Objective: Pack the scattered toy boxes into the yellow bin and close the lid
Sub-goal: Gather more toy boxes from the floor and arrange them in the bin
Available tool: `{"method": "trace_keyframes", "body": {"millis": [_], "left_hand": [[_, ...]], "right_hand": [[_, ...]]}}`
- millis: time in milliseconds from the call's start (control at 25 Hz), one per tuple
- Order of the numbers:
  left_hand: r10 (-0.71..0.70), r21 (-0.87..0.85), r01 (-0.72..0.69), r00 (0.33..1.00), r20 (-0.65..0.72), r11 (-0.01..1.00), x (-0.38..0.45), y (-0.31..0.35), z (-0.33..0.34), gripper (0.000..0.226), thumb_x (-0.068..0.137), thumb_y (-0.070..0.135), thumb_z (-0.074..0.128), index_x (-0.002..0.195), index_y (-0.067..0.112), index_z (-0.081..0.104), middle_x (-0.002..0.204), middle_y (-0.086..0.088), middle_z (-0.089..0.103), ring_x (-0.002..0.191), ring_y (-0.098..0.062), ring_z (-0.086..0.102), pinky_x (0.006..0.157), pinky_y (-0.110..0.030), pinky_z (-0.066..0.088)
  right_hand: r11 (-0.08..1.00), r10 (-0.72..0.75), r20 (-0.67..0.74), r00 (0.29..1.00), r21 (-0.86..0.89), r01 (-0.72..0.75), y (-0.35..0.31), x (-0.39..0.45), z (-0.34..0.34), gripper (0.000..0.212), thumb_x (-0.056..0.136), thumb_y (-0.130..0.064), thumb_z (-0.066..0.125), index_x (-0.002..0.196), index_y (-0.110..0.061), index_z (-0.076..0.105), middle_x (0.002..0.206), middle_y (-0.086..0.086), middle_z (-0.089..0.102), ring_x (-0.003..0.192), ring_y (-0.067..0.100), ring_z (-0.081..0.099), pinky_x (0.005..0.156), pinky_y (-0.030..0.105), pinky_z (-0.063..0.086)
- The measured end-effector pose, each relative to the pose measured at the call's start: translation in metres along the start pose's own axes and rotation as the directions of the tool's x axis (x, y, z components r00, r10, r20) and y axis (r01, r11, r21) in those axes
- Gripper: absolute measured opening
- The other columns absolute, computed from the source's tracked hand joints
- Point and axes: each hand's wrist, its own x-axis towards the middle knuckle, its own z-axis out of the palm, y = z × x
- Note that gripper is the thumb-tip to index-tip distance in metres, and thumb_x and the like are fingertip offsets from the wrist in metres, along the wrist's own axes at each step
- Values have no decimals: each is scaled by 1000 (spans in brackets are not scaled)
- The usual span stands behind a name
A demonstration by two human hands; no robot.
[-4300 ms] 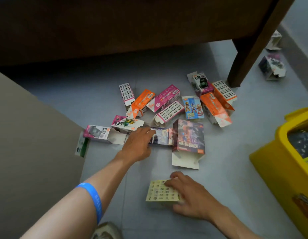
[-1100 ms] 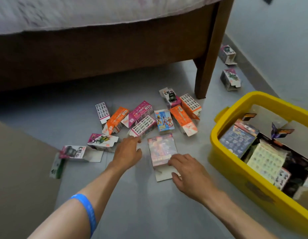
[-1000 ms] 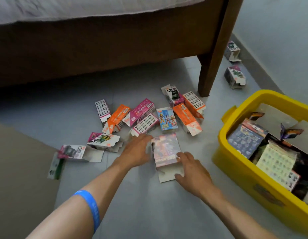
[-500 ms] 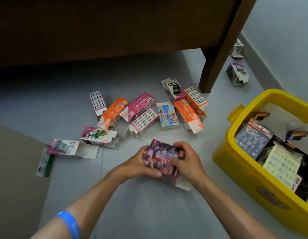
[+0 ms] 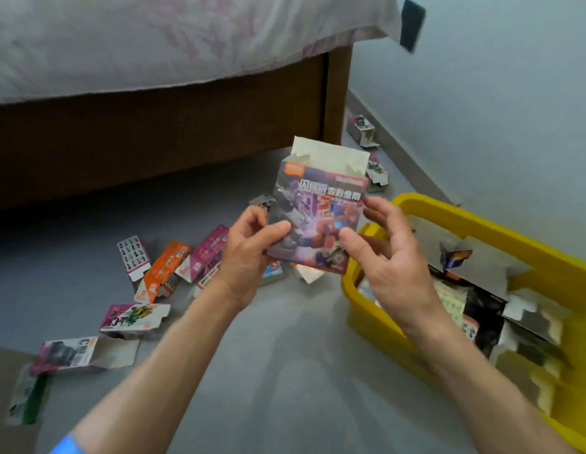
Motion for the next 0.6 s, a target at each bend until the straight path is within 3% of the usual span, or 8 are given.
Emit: {"method": "trace_keyframes", "body": {"millis": [40, 120, 240, 320, 400, 440, 520, 600], "left_hand": [[-7, 43, 4, 997, 71, 999, 0, -8, 27, 31, 75, 11, 70, 94, 11, 45, 89, -10, 64, 77, -20, 66, 67, -36, 53], [-45, 108, 20, 972, 229, 994, -2, -22, 73, 46, 74, 8, 75, 109, 13, 46, 100, -9, 71, 86, -22, 72, 69, -37, 60], [-140, 231, 31, 870, 472, 972, 1, -34, 120, 81, 77, 7, 81, 133, 50, 42, 116, 8, 69, 105, -19, 70, 76, -37, 60], [-167, 313, -18, 816, 553, 950, 3, -41, 142, 56, 84, 13, 76, 125, 43, 53, 110, 12, 69, 103, -15, 70, 74, -29, 59], [-190, 417, -73, 810, 554, 906, 2, -51, 167, 14, 94, 22, 65, 106, 26, 61, 99, 7, 70, 93, -7, 69, 69, -21, 54], [-221, 480, -86, 808, 546, 873, 0, -56, 177, 6, 98, 27, 59, 103, 25, 61, 99, 6, 68, 92, -5, 67, 69, -21, 52], [-296, 562, -93, 773, 561, 822, 0, -70, 190, 21, 102, 38, 48, 116, 29, 60, 108, 7, 66, 98, -2, 65, 74, -22, 55], [-411, 652, -106, 697, 587, 750, -4, -88, 194, 41, 101, 49, 44, 141, 39, 41, 128, 9, 60, 104, 3, 62, 83, -20, 52]], "right_hand": [[988, 53, 13, 999, 143, -54, 0, 2, -19, 49, 86, -44, 73, 130, -46, 50, 130, -13, 60, 109, 13, 68, 77, 33, 60], [969, 46, -65, 997, 247, -28, 0, 2, -65, 48, 87, -27, 74, 128, -39, 53, 127, 2, 64, 102, 18, 72, 67, 32, 60], [976, 86, -18, 996, 202, -81, 2, -5, -137, 60, 78, -26, 80, 128, -45, 53, 119, 10, 65, 98, 24, 73, 65, 36, 60], [970, 174, 4, 985, 174, -172, 8, -12, -171, 50, 70, -33, 83, 113, -39, 57, 110, 13, 69, 89, 26, 75, 60, 35, 59], [966, 228, -43, 973, 132, -221, 18, -23, -197, 38, 67, -38, 83, 94, -30, 57, 96, 5, 72, 79, 20, 73, 53, 31, 56], [968, 240, -52, 969, 89, -235, 25, -27, -204, 33, 68, -37, 83, 85, -27, 56, 87, 0, 71, 74, 16, 70, 51, 28, 54], [969, 240, -120, 963, -25, -245, 40, -37, -215, 29, 72, -33, 82, 73, -23, 55, 73, -7, 66, 66, 9, 65, 52, 27, 49], [953, 184, -342, 921, -167, -252, 56, -45, -231, 32, 74, -34, 81, 68, -19, 53, 64, -9, 60, 59, 9, 56, 55, 29, 43]]}}
